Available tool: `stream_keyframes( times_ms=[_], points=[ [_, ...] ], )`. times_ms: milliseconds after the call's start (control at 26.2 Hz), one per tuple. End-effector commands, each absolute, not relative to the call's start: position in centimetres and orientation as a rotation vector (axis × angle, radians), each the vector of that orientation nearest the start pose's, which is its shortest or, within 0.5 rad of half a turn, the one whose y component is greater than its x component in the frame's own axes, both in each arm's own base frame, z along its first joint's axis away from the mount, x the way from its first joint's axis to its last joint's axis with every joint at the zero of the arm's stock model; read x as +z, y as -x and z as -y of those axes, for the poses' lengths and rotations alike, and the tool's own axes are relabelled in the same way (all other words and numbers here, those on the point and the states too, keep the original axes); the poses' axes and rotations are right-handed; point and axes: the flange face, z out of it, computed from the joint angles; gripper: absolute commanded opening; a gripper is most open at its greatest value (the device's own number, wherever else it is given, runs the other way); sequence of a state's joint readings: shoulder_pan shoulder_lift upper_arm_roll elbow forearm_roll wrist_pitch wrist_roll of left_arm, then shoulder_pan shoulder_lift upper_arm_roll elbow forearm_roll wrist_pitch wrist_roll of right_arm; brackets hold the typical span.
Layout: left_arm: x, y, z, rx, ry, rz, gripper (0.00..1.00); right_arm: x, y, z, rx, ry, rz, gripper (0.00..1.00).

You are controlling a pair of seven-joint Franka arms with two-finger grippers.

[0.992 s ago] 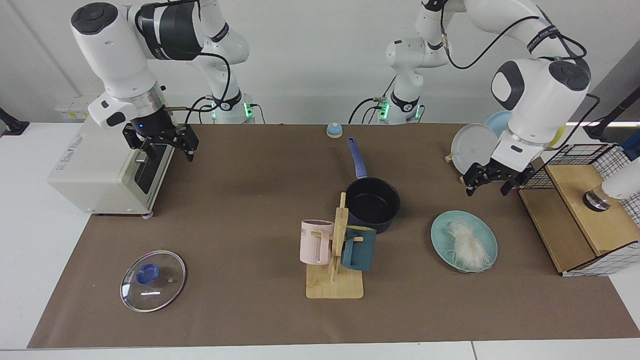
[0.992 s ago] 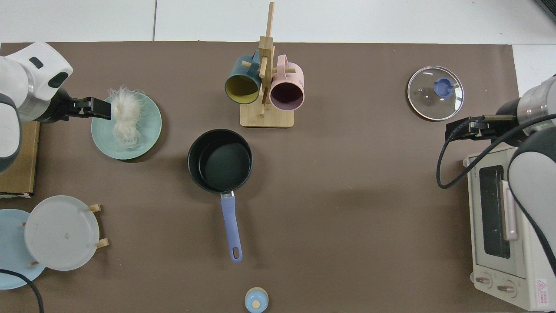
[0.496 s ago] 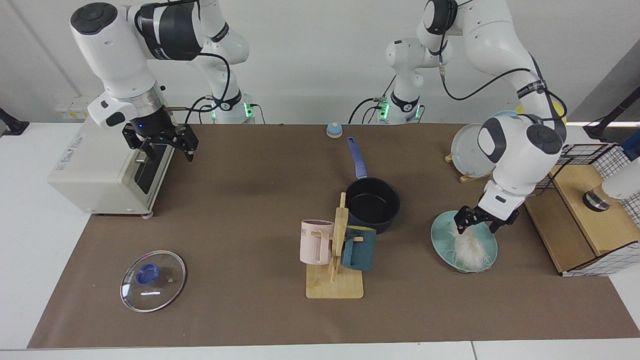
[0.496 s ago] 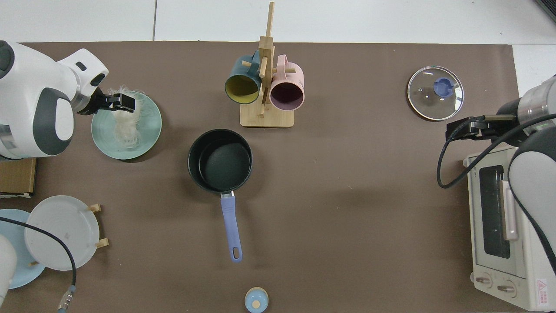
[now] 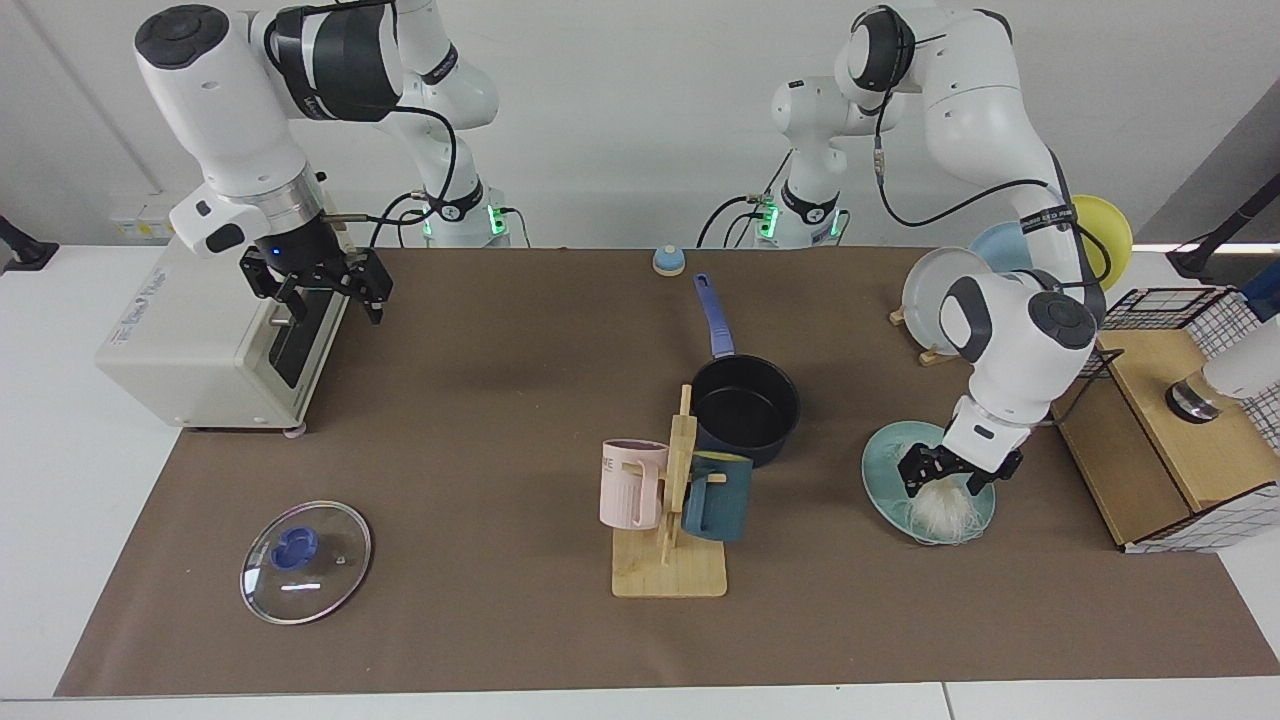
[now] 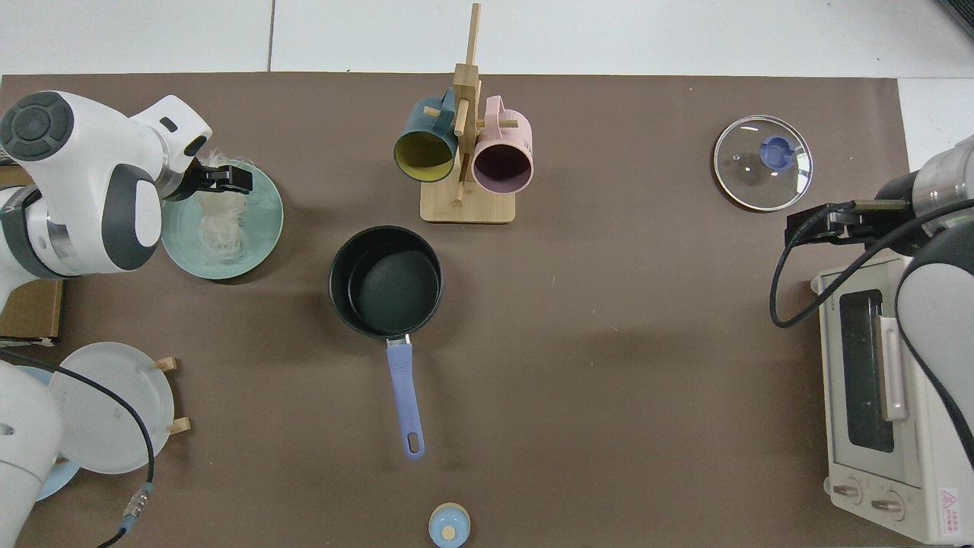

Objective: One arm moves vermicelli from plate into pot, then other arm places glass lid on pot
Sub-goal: 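Reach the left gripper down and grasp the white vermicelli on the plate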

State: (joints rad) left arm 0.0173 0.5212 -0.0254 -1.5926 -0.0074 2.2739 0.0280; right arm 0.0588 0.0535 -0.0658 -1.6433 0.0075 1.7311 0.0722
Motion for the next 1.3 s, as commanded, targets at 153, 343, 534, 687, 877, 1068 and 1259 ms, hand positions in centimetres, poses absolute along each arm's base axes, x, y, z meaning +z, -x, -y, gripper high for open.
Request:
stream_keyframes(
  times_ms=[153,343,534,687,877,1068,1259],
  points=[
    [31.6,-69.3,0.4,-0.248,3.133,-0.066,1.0,57.5,-58.0,0.7,-0.077,3.141,-0.096,1.0],
    [30.7,-69.0,0.1,-0.265,3.127,-0.112,0.95,57.4,-57.9,1.0,-0.068,3.141,-0.096,1.0],
    [30.9,-69.1,0.0,-0.267,3.127,-0.13,0.0,57.4,-57.7,1.6,-0.053,3.14,-0.116,1.0],
    [31.6,-69.2,-0.2,-0.258,3.128,-0.128,0.0,57.5,-58.0,1.6,-0.077,3.137,-0.121,1.0],
    [33.7,-70.0,-0.4,-0.226,3.125,-0.137,0.0,57.7,-58.1,2.0,-0.084,3.138,-0.116,1.0],
    [36.2,-70.4,-0.6,-0.272,3.11,-0.188,0.0,57.9,-58.0,2.0,-0.087,3.136,-0.126,1.0],
    [41.1,-69.4,0.6,-0.273,3.107,-0.244,0.0,58.3,-58.7,2.0,-0.111,3.139,-0.125,1.0]
  ],
)
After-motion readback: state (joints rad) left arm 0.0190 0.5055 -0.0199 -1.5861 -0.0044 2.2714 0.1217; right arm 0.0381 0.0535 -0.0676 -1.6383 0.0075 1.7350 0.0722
